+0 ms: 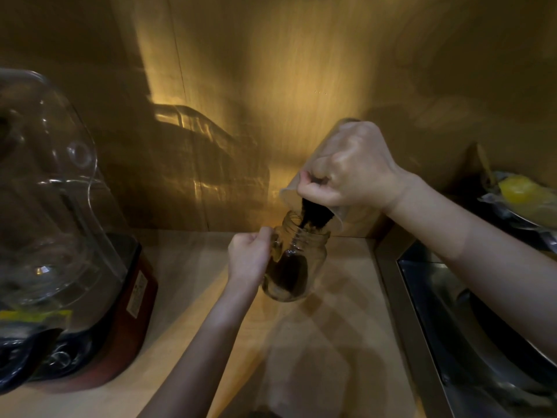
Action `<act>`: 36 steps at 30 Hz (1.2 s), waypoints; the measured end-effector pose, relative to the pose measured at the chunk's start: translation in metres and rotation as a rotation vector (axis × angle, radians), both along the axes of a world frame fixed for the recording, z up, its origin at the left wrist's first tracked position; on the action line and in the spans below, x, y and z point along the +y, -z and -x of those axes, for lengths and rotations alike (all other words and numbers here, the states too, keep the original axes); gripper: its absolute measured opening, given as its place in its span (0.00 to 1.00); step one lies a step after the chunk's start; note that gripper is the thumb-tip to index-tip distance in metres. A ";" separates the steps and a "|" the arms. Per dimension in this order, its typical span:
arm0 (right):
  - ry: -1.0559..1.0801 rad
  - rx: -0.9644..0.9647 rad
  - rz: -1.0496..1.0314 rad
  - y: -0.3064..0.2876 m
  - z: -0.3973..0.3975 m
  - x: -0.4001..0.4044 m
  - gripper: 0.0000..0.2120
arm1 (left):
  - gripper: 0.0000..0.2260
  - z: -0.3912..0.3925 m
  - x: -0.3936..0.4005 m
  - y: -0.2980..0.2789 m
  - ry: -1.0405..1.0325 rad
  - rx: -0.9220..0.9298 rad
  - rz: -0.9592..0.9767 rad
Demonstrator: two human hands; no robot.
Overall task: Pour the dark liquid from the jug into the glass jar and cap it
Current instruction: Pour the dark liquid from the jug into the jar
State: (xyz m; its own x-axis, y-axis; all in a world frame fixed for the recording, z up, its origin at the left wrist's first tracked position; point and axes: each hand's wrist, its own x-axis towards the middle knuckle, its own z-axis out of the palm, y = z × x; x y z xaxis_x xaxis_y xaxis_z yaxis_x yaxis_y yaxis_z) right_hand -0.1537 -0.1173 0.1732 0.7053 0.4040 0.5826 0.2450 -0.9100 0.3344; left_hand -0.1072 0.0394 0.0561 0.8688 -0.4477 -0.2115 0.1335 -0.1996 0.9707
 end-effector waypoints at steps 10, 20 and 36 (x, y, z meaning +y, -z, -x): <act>0.007 -0.009 0.033 0.002 -0.002 0.001 0.21 | 0.17 0.000 -0.001 -0.002 -0.030 0.004 -0.020; -0.001 -0.003 0.048 -0.004 -0.003 0.001 0.22 | 0.17 -0.002 -0.001 -0.003 -0.026 0.011 0.000; -0.013 -0.006 0.086 -0.004 -0.005 0.001 0.22 | 0.15 -0.001 -0.002 -0.003 -0.041 0.032 0.026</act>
